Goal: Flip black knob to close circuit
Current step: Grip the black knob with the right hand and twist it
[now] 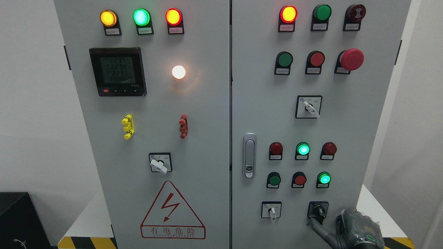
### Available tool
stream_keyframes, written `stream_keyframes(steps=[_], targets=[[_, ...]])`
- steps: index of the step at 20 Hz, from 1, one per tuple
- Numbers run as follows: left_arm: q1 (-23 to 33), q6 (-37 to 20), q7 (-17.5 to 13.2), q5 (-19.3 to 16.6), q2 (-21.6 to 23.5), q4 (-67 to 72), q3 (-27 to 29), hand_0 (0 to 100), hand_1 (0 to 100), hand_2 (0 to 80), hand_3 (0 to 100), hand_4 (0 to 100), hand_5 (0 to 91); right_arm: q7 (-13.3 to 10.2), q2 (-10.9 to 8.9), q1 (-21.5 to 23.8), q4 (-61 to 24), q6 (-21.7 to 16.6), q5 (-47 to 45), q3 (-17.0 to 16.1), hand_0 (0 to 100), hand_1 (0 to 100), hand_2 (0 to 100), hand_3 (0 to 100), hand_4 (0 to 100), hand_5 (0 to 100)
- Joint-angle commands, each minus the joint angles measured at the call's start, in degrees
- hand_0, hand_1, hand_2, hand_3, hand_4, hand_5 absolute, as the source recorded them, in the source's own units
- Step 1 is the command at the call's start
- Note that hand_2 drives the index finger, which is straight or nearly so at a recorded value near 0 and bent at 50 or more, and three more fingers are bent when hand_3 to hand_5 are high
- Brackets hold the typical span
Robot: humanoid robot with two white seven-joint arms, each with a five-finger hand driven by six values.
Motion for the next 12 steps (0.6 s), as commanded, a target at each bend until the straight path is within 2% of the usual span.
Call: stream_keyframes(steps=[1, 8, 12], targets=[[1.23, 0.04, 0.02, 0.0, 0.0, -0.08, 0.0, 12, 56, 0.0, 0, 0, 0.0, -0.09, -0.51, -0.4, 1.04, 0.28, -0.04, -0.02, 0, 11, 89, 100, 91, 90], [1.23, 0.04, 0.02, 0.0, 0.0, 0.0, 0.0, 12, 56, 0.0, 0, 0, 0.0, -0.09, -1.04, -0.4, 0.78, 0.37, -0.04, -0.02, 0, 11, 89, 100, 91, 91], [1.23, 0.04, 0.02, 0.0, 0.0, 0.0, 0.0, 12, 56, 0.0, 0, 0, 0.0, -0.09, -1.3, -0.31, 0.69, 0.37, -0.3, -1.25, 0, 11, 89, 100, 91, 91]])
